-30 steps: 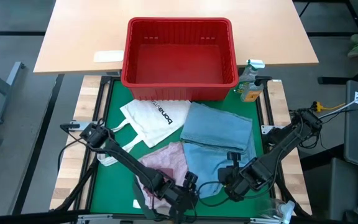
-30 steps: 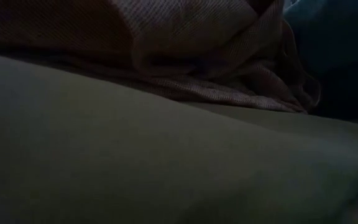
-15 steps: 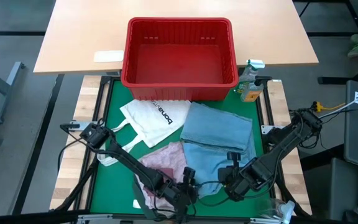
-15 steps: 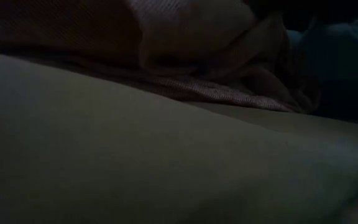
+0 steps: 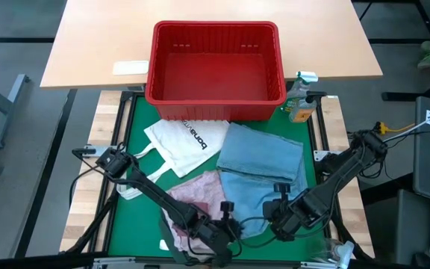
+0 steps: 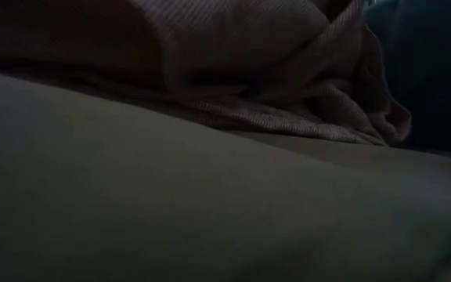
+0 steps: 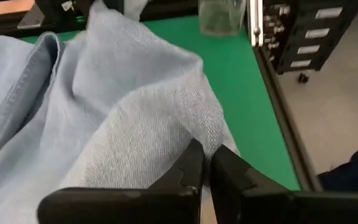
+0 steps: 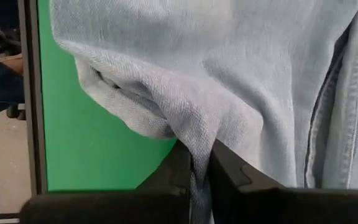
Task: Fold laundry
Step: Fold the blue jeans
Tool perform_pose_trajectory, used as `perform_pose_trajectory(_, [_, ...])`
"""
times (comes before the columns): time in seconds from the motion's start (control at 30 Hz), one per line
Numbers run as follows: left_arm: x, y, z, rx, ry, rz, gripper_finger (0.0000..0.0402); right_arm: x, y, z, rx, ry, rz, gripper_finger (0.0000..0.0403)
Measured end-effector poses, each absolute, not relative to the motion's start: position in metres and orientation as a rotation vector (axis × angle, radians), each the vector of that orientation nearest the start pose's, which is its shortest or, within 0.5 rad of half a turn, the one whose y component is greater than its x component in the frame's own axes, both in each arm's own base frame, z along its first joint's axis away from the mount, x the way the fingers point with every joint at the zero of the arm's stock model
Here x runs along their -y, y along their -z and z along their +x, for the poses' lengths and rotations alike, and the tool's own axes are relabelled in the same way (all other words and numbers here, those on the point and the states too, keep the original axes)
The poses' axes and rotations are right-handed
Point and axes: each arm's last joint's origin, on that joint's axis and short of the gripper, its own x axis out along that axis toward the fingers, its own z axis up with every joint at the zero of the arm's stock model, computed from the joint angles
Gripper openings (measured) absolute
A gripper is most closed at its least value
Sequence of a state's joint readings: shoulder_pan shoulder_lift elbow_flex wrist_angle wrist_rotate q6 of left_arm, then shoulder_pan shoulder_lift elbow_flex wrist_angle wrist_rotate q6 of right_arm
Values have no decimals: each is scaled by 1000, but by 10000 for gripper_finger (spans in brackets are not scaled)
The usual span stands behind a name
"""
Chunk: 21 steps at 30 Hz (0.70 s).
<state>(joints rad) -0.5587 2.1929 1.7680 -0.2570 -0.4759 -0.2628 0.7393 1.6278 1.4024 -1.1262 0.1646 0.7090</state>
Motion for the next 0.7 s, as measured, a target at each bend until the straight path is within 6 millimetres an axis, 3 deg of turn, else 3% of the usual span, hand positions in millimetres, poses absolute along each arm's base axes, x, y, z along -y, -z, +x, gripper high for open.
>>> perform_pose_trajectory(0.17, [248,-247,431,-620,-15,74,11,-198,-286,224,-1290,11,45,28])
perform_pose_trajectory(0.3, [235,-272,430,-698,-57,118,11,-193,-291,220,-1266,78,56,27])
perform_pose_trajectory(0.53, [191,-309,430,-838,-158,169,11,-178,-292,223,-1240,207,10,30])
perform_pose_trajectory(0.7, [152,-323,429,-938,-258,202,11,-149,-295,234,-1236,333,-23,31])
